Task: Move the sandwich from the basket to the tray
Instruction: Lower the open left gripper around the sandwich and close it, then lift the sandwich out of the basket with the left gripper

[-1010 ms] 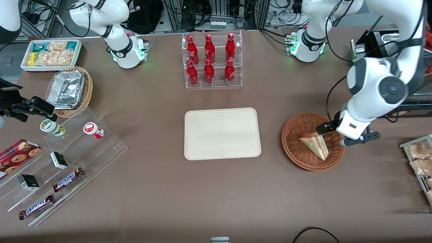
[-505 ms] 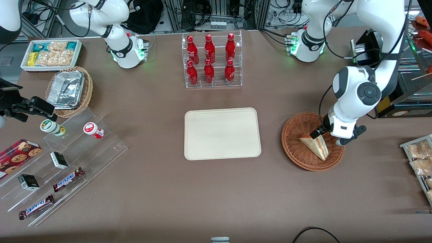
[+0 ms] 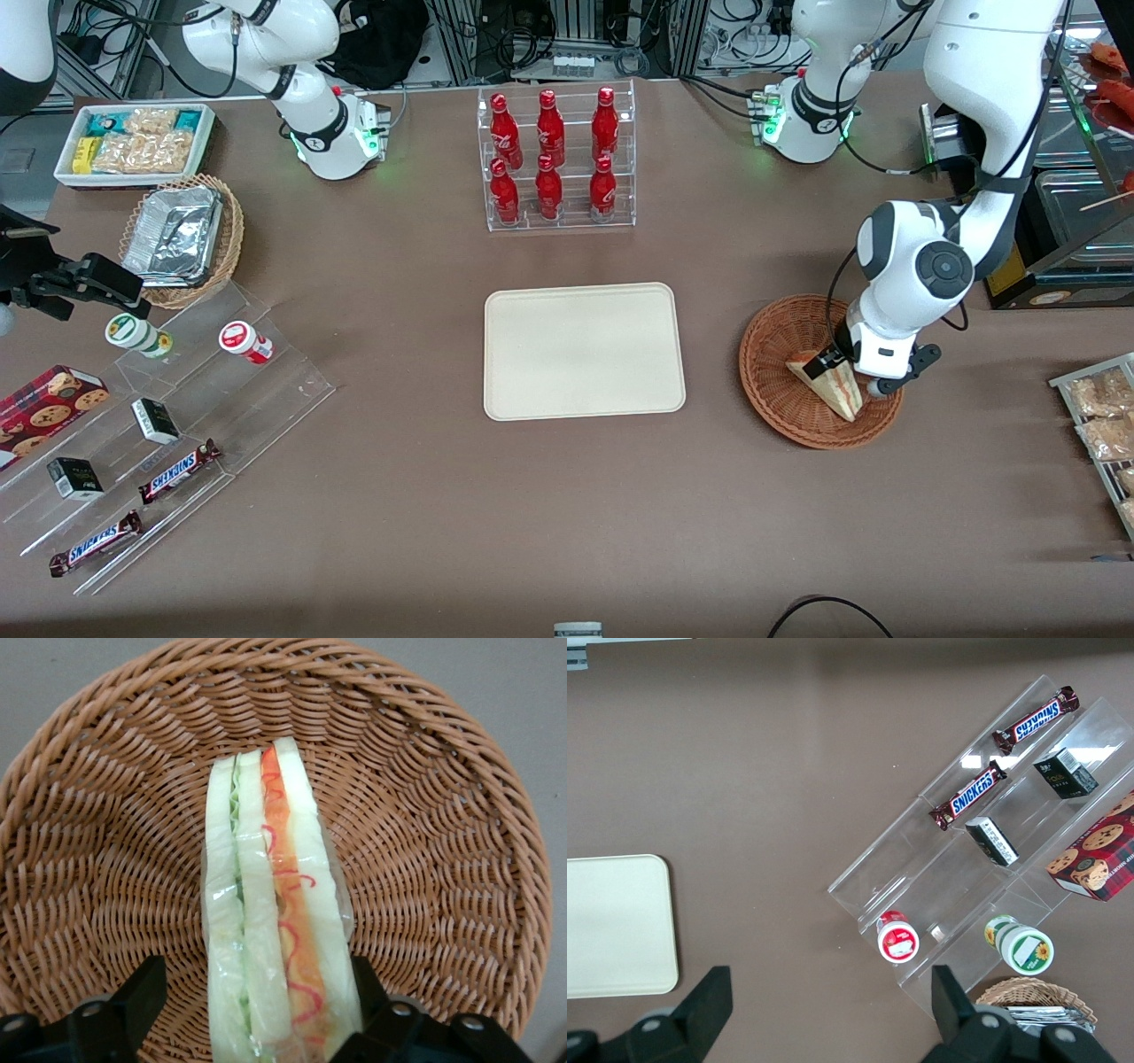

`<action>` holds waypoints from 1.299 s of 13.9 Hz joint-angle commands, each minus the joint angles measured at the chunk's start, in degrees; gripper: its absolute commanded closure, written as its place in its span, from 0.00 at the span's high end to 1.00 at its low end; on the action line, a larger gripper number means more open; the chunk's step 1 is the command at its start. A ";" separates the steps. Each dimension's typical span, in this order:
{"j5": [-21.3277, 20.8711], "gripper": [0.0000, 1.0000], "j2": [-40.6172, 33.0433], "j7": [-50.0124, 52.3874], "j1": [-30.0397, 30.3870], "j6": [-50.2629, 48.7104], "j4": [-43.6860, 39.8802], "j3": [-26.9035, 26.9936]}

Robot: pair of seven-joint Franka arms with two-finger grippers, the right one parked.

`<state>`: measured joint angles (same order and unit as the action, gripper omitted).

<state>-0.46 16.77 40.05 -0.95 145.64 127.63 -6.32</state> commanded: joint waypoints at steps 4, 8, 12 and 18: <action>0.46 0.09 -2.00 0.47 -0.20 -7.53 -5.71 0.17; 0.02 0.09 -3.76 0.38 -0.90 -25.98 -17.30 0.08; 0.02 0.09 -2.54 1.16 -5.36 -35.07 -28.30 -1.23; -0.68 0.09 4.13 3.72 -19.95 -34.37 -31.74 -1.15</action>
<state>-0.53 16.61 43.14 -17.20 111.82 99.61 -8.21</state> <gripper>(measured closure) 0.744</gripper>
